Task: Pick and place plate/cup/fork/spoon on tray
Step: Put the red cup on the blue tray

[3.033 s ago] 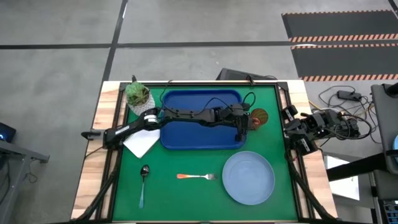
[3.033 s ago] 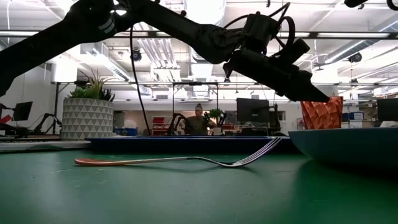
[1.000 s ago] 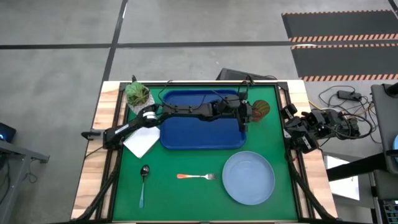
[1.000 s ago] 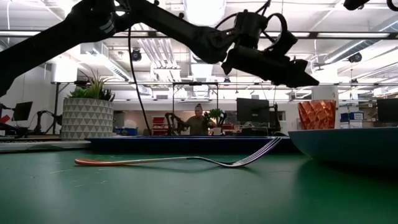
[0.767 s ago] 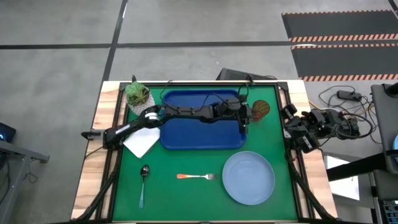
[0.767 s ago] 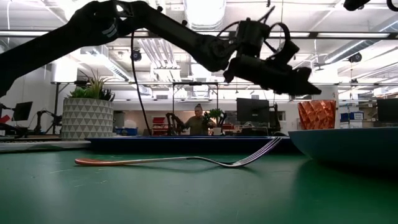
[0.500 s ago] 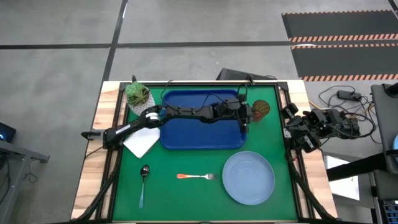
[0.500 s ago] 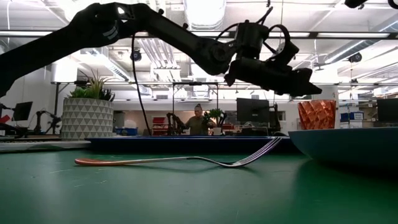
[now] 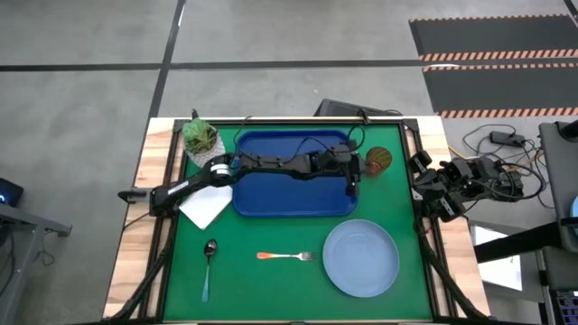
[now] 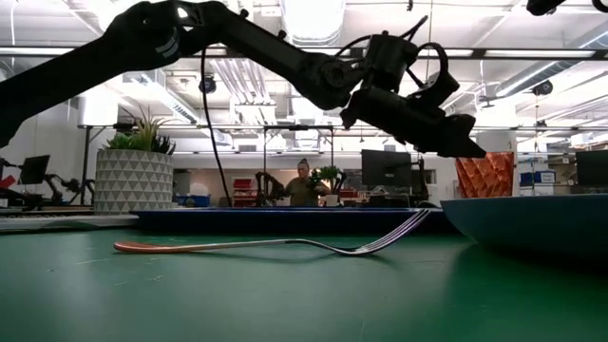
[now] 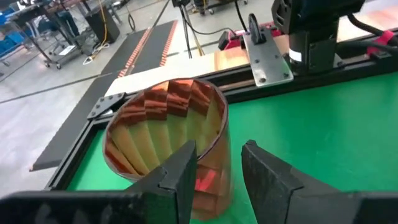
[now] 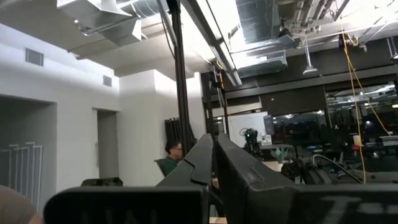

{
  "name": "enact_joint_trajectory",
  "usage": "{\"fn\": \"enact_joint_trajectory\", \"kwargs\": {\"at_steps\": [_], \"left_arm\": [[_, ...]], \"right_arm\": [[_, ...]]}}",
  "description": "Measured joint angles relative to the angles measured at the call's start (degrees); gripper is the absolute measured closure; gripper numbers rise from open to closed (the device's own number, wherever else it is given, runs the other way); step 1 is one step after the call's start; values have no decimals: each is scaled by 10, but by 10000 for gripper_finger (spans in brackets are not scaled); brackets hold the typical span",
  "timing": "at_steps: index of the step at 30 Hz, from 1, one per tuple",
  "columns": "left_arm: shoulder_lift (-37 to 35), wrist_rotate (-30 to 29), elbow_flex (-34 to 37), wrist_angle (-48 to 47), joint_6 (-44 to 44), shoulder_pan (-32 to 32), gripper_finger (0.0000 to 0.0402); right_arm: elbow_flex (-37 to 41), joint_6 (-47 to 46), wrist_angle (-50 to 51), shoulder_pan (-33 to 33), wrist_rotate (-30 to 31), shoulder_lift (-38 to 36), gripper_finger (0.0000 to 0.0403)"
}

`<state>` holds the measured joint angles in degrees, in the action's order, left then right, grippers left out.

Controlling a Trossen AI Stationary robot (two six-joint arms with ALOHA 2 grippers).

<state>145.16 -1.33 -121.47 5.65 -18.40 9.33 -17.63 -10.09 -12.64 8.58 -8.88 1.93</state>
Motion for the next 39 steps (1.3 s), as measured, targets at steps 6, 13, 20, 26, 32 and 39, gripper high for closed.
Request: {"fn": "enact_joint_trajectory", "kwargs": {"at_steps": [6,13,20,26,32,39], "left_arm": [[4,-30,4,-44,-32,-8,293],[0,-52,-5,-63,-33,-8,293],[1,-50,-4,-42,57,-11,293],[1,-38,0,-5,139,-15,293],[1,-38,2,9,227,-24,293],[1,-38,33,38,305,-28,278]], "right_arm": [[0,0,0,0,0,0,394],[0,0,3,0,-1,0,394],[0,-5,3,0,-1,0,394],[0,-5,3,0,-1,0,394],[0,-5,3,0,-1,0,394],[0,-5,4,0,-1,0,394]]}}
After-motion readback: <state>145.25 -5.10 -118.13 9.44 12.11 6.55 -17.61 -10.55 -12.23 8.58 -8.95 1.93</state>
